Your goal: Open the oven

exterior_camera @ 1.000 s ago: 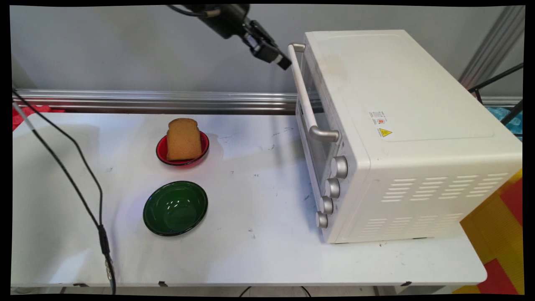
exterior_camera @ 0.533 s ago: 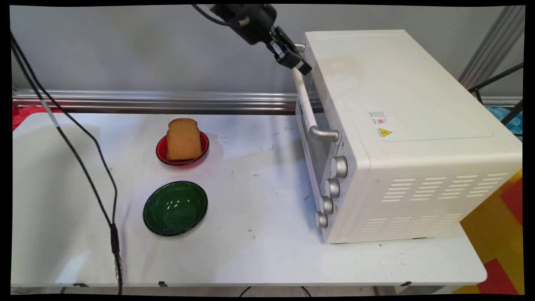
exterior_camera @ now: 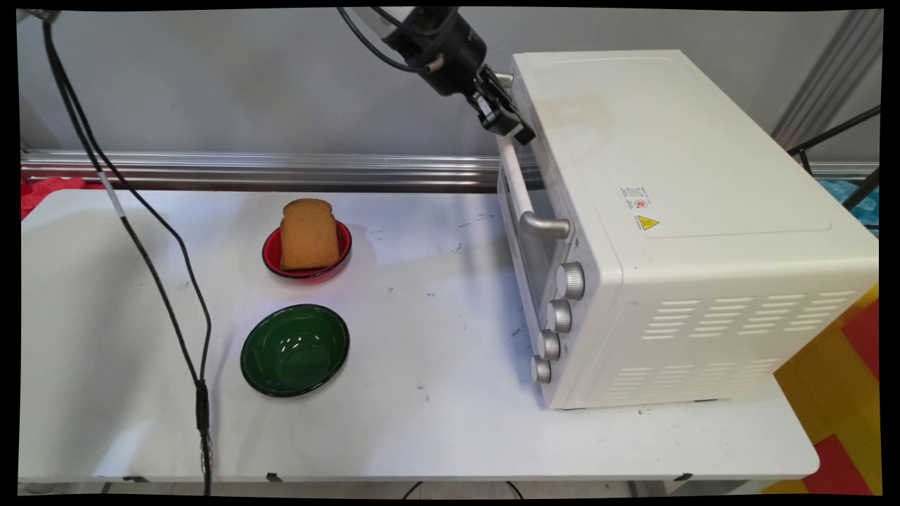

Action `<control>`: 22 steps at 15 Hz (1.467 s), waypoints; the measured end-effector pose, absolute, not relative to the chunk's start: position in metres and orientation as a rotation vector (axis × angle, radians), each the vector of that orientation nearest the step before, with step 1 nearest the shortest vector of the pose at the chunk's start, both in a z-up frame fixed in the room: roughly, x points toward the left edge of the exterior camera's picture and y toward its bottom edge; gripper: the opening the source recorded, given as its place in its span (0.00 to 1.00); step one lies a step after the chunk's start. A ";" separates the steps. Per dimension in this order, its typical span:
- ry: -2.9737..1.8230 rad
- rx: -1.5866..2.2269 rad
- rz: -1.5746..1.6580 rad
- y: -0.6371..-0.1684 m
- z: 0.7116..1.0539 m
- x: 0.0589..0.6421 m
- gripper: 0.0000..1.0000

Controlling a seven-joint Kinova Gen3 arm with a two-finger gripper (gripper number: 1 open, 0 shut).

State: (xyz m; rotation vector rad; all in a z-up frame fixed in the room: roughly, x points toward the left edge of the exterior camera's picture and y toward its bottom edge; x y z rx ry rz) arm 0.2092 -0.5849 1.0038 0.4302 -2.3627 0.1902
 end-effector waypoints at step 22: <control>-2.572 0.513 0.142 -0.561 0.950 0.276 0.00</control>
